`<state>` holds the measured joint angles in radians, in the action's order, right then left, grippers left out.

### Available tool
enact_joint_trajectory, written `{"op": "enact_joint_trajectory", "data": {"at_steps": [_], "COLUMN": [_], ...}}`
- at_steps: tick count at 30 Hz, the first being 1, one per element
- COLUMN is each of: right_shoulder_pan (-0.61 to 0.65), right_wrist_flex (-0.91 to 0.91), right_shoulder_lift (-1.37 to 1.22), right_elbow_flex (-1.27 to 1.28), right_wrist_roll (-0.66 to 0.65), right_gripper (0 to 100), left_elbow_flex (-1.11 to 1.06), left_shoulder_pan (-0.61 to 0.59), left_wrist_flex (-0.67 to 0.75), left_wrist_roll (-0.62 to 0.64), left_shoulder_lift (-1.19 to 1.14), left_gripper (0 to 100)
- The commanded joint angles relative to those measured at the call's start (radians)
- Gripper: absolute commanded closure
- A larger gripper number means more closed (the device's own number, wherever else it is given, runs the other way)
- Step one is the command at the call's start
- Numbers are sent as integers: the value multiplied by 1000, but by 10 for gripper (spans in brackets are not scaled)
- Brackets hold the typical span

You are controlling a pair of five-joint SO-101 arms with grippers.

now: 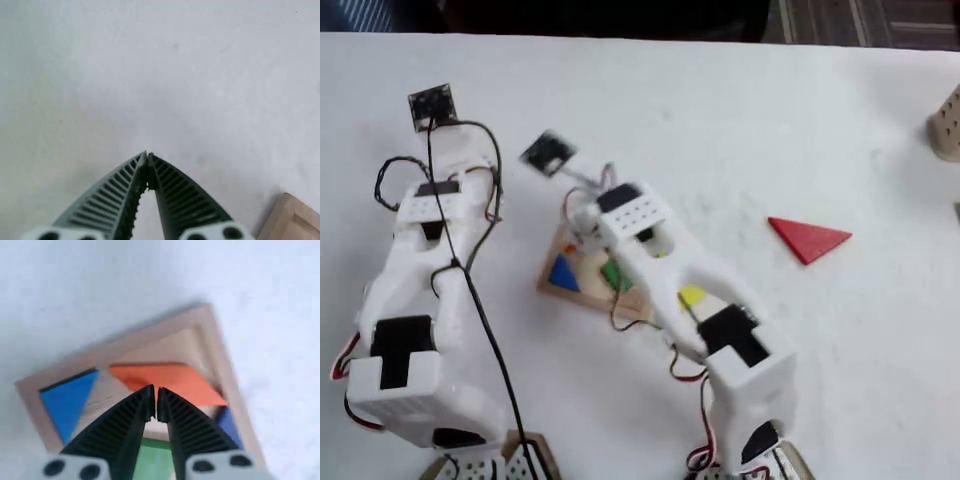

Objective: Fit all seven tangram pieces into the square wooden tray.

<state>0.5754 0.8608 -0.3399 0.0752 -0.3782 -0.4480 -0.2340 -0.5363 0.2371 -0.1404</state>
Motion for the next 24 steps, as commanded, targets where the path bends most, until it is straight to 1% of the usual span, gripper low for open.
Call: {"op": "enact_joint_trajectory", "data": {"at_steps": [1, 6, 10, 13, 17, 20, 24], "right_shoulder_pan": [-79, -94, -94, -93, -94, -93, -110], "right_wrist_flex": [-77, -143, -128, -81, 39, 116, 136], "right_shoulder_lift": [56, -48, -76, -73, -59, -33, 22], "right_elbow_flex": [-44, -52, -60, -58, -74, -75, -75], "right_wrist_roll": [-2, -9, -11, -12, -17, -69, -57], "right_gripper": [981, 981, 981, 981, 981, 981, 981], "left_elbow_flex": [46, 46, 46, 44, 44, 44, 44], "left_shoulder_pan": [2, 2, 1, 1, 1, 1, 1], "left_wrist_flex": [21, 21, 21, 21, 21, 21, 21], "left_wrist_roll": [0, 0, 0, 0, 0, 0, 0], "left_shoulder_lift": [8, 8, 8, 8, 8, 8, 8], "left_gripper": [977, 977, 977, 977, 977, 977, 977]}}
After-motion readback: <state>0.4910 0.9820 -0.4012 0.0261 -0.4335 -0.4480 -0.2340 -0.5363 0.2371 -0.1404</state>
